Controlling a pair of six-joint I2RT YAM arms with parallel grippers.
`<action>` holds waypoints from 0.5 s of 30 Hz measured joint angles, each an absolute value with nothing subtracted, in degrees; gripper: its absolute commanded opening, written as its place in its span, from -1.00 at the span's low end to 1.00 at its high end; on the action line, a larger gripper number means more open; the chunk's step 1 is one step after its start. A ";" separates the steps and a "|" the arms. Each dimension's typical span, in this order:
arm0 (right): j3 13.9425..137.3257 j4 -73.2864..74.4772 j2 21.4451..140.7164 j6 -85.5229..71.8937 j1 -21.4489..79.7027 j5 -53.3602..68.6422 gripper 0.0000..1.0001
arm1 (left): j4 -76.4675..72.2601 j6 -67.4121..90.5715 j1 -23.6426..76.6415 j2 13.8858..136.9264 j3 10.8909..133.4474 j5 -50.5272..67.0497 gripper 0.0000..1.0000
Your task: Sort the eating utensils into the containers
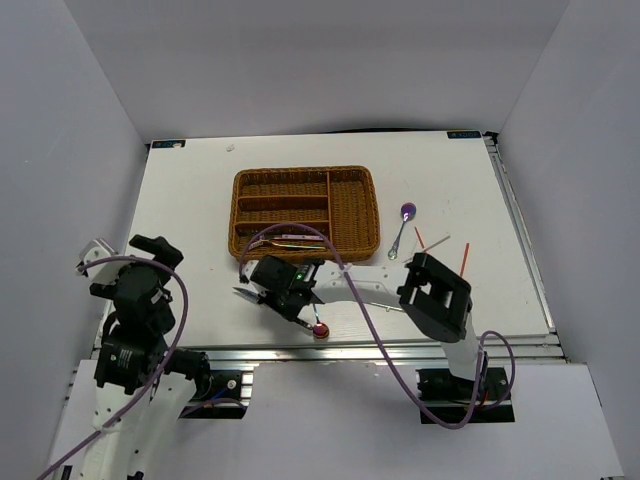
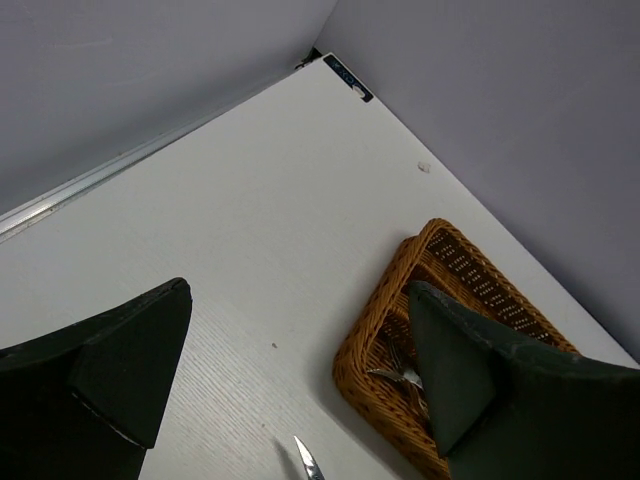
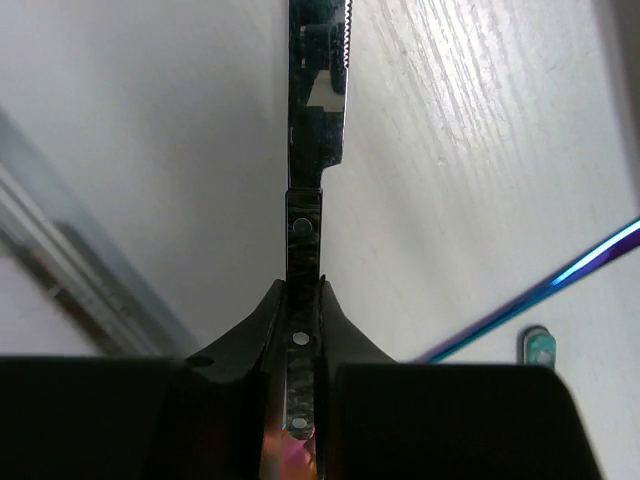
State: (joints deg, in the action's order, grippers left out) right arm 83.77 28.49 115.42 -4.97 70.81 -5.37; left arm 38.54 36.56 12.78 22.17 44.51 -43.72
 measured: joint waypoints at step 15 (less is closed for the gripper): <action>98.83 34.70 109.03 10.70 66.74 -10.09 -1.00 | 38.61 38.02 13.41 13.52 43.81 -46.78 0.96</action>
State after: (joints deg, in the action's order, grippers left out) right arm 98.83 34.70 109.03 10.70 66.74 -10.09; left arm 38.61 38.02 13.41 13.52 43.81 -46.78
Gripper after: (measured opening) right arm 0.135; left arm 0.981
